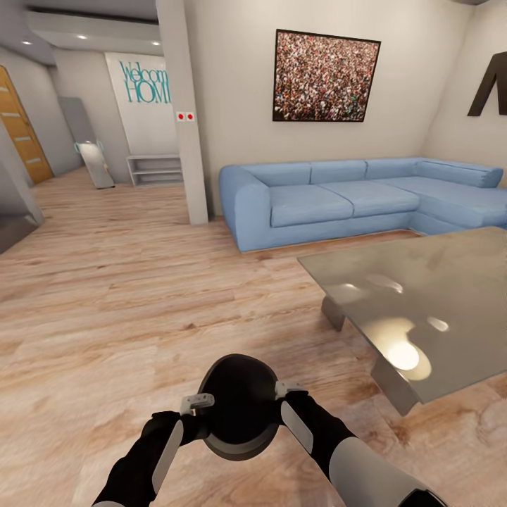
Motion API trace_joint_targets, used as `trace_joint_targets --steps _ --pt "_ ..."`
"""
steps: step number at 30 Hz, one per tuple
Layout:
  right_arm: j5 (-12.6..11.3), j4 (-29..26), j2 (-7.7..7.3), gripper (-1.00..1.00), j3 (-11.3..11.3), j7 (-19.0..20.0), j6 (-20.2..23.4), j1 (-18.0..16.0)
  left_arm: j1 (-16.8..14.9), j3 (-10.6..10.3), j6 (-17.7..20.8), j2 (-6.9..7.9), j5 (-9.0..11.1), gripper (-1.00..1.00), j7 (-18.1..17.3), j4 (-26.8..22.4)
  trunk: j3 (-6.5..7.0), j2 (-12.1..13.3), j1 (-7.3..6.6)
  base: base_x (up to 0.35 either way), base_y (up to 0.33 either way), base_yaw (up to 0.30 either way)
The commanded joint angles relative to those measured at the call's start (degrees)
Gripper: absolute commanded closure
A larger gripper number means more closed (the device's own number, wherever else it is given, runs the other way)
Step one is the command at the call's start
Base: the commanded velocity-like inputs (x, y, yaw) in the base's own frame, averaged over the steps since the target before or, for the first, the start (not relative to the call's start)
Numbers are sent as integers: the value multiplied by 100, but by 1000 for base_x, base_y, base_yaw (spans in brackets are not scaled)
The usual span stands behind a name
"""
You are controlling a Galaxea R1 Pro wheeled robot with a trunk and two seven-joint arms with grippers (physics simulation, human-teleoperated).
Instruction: Place each of the two pumpkins and all three candles from the living room inside a cabinet in the living room (use any cabinet), then make sure every cabinet is closed, and position the cauldron so it is next to a table in the living room.
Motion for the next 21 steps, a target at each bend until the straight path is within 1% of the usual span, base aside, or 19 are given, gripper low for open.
trace_joint_targets --steps 1,6,21 --pt "-35 -15 0 100 14 19 -21 -6 -1 -5 -5 12 192 100 -31 -1 1 -1 -1 0 0 -40" --pt "-29 -15 0 100 15 19 -21 -6 -1 -2 0 18 195 100 -31 -1 1 -1 -1 -73 106 -197" --pt "-28 -15 0 100 15 19 -25 -4 -2 -2 0 21 198 100 -31 -1 1 -1 -1 -135 218 -276"
